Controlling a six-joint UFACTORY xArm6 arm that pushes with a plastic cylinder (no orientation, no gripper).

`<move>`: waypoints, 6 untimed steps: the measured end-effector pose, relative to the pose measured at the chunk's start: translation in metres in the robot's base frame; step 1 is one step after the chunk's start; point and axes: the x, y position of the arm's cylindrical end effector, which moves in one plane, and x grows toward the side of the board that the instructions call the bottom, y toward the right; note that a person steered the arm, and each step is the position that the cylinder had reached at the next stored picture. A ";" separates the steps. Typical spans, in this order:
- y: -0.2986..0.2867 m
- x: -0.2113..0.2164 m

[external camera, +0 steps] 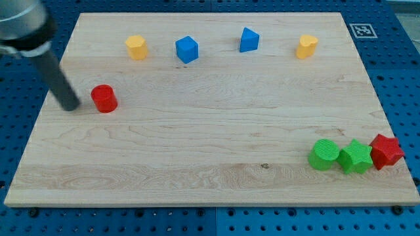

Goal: Place the red circle in between the blue cube and green circle

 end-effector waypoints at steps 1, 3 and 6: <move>0.114 0.000; 0.179 0.014; 0.176 -0.049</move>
